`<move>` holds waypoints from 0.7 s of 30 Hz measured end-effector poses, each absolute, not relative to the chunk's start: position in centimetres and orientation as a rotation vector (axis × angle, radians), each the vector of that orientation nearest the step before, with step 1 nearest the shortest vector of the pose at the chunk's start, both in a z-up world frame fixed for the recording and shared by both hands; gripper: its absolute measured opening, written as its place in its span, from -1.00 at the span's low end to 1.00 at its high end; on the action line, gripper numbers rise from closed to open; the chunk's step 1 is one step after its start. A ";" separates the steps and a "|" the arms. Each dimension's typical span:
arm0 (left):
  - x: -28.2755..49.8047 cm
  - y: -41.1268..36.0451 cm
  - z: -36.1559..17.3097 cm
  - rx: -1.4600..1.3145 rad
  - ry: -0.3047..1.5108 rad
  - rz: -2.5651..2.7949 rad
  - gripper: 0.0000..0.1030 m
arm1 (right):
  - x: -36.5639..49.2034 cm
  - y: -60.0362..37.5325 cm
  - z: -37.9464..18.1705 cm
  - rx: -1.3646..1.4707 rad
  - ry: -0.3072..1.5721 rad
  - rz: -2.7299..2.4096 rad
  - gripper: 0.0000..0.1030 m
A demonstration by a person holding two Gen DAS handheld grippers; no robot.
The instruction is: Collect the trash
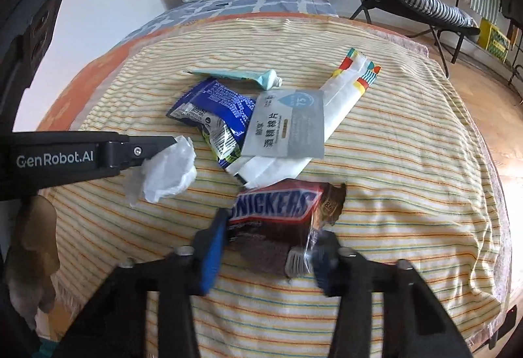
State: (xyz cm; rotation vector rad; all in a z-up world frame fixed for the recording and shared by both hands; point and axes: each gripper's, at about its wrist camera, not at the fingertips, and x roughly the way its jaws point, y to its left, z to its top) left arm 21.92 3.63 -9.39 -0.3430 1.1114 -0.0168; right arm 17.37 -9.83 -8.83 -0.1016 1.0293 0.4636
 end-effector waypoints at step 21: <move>17.8 4.2 -7.0 -0.307 1.057 -0.041 -0.68 | 13.2 -12.2 -6.5 -0.064 0.987 0.554 -0.49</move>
